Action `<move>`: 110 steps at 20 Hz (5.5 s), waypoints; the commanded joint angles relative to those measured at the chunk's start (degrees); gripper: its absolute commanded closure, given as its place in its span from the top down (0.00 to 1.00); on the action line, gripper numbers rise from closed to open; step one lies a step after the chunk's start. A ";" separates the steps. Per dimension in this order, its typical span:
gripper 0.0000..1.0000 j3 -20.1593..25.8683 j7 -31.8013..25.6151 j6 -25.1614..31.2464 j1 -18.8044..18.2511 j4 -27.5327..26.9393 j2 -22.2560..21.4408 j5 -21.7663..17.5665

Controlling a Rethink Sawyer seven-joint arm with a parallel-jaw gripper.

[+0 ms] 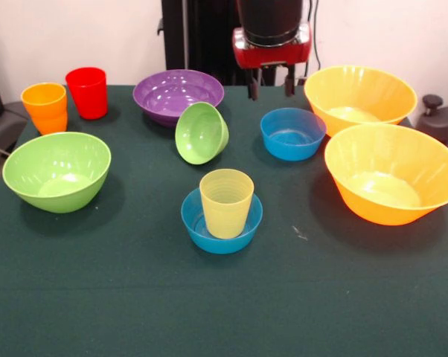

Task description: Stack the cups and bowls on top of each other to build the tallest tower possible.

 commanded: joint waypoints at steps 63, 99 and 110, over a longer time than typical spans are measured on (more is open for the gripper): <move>1.00 6.17 -17.45 -4.08 -12.62 5.89 16.65 -16.38; 1.00 3.59 -13.42 -8.68 -9.47 4.01 11.37 -24.05; 1.00 3.44 -12.30 -8.08 -9.11 5.13 10.67 -23.63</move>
